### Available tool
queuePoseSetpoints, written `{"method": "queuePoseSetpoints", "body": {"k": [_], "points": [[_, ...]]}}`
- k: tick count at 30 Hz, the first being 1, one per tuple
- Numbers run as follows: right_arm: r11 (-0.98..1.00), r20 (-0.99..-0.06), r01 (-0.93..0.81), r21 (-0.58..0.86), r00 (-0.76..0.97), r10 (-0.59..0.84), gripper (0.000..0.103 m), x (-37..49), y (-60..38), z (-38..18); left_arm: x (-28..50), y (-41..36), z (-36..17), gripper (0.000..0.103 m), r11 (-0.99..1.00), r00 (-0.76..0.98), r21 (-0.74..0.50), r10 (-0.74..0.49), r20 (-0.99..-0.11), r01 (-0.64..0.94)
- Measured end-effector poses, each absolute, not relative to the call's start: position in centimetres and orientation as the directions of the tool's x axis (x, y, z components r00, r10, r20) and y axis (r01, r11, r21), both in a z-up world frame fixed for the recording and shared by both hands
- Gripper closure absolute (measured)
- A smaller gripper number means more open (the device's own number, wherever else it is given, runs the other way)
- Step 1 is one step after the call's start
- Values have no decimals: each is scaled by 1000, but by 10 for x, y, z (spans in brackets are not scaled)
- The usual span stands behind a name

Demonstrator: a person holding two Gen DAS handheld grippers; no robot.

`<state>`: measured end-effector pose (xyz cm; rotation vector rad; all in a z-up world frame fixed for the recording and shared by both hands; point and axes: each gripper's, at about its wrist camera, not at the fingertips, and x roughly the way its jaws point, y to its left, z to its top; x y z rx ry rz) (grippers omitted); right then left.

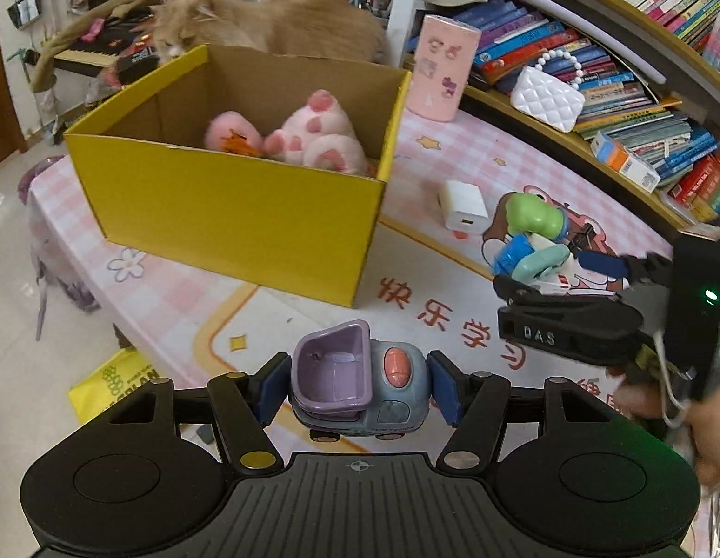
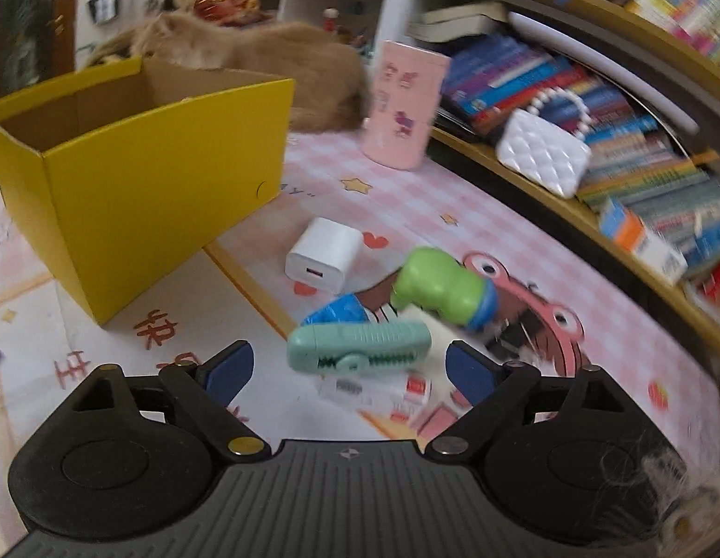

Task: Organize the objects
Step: 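Grasp the lilac toy car with the left tool while the right tool grasps the mint stapler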

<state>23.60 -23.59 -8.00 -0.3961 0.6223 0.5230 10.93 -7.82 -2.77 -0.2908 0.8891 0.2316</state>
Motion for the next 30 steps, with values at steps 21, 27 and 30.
{"method": "queuePoseSetpoints", "body": {"k": [21, 27, 30], "points": [[882, -658, -468, -58, 683, 319, 36, 210, -263, -57, 107, -65, -22, 40, 944, 638, -181, 39, -769, -277], [909, -655, -413, -55, 702, 280, 36, 181, -257, -40, 104, -48, -21, 40, 953, 659, -188, 16, -752, -236], [932, -664, -363, -25, 702, 256, 36, 164, -249, -33, 100, -38, -19, 40, 963, 670, -187, -10, -742, -193]]}}
